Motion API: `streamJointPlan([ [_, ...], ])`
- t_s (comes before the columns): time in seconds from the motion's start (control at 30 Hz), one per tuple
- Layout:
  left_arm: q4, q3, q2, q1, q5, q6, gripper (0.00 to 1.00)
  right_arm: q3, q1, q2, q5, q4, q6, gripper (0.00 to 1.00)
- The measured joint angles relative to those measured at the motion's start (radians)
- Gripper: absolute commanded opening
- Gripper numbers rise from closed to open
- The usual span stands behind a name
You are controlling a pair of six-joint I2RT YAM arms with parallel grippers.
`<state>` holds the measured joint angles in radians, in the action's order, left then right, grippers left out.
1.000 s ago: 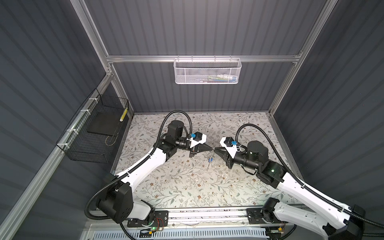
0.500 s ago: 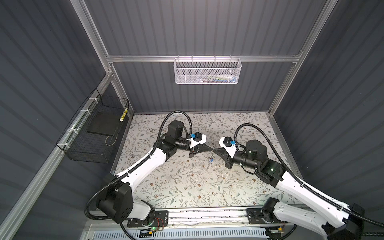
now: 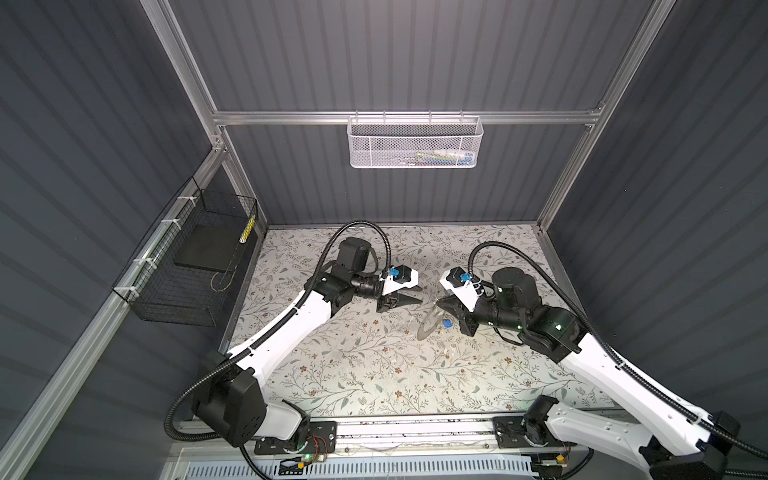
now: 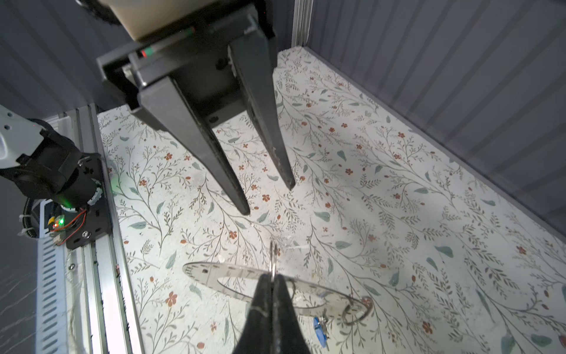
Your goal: Put the keys on the keyring
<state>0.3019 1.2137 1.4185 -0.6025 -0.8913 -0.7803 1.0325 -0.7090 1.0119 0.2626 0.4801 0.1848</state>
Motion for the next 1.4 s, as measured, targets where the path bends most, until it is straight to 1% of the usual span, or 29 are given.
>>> streamJointPlan([
  [0.2, 0.031, 0.035, 0.009, -0.053, 0.063, -0.027, 0.31, 0.019, 0.001, 0.018, 0.008, 0.082, 0.006, 0.00],
  [0.53, 0.080, 0.059, 0.037, -0.115, 0.098, -0.063, 0.27, 0.030, 0.001, 0.030, 0.030, 0.117, 0.006, 0.00],
  [0.77, 0.106, 0.087, 0.063, -0.139, 0.126, -0.085, 0.19, 0.030, 0.004, 0.031, 0.030, 0.119, 0.005, 0.00],
  [0.9, 0.129, 0.099, 0.073, -0.145, 0.141, -0.104, 0.18, 0.030, 0.007, 0.031, 0.028, 0.123, 0.006, 0.00],
  [0.93, 0.133, 0.101, 0.074, -0.145, 0.141, -0.105, 0.16, 0.030, 0.008, 0.031, 0.028, 0.123, 0.006, 0.00],
  [1.03, 0.145, 0.109, 0.080, -0.148, 0.145, -0.113, 0.06, 0.031, 0.009, 0.031, 0.026, 0.120, 0.005, 0.02],
  [1.07, 0.148, 0.112, 0.082, -0.149, 0.145, -0.118, 0.02, 0.031, 0.010, 0.031, 0.026, 0.119, 0.004, 0.03],
  [1.1, 0.150, 0.115, 0.084, -0.149, 0.147, -0.121, 0.00, 0.031, 0.010, 0.031, 0.026, 0.121, 0.003, 0.05],
  [1.17, 0.154, 0.119, 0.086, -0.150, 0.147, -0.122, 0.00, 0.031, 0.010, 0.031, 0.024, 0.120, 0.003, 0.11],
  [1.27, 0.159, 0.122, 0.089, -0.150, 0.140, -0.118, 0.00, 0.031, 0.011, 0.031, 0.016, 0.113, 0.010, 0.26],
  [1.4, 0.132, 0.116, 0.090, -0.145, 0.122, -0.079, 0.00, 0.027, 0.011, 0.008, -0.024, 0.097, 0.026, 0.37],
])
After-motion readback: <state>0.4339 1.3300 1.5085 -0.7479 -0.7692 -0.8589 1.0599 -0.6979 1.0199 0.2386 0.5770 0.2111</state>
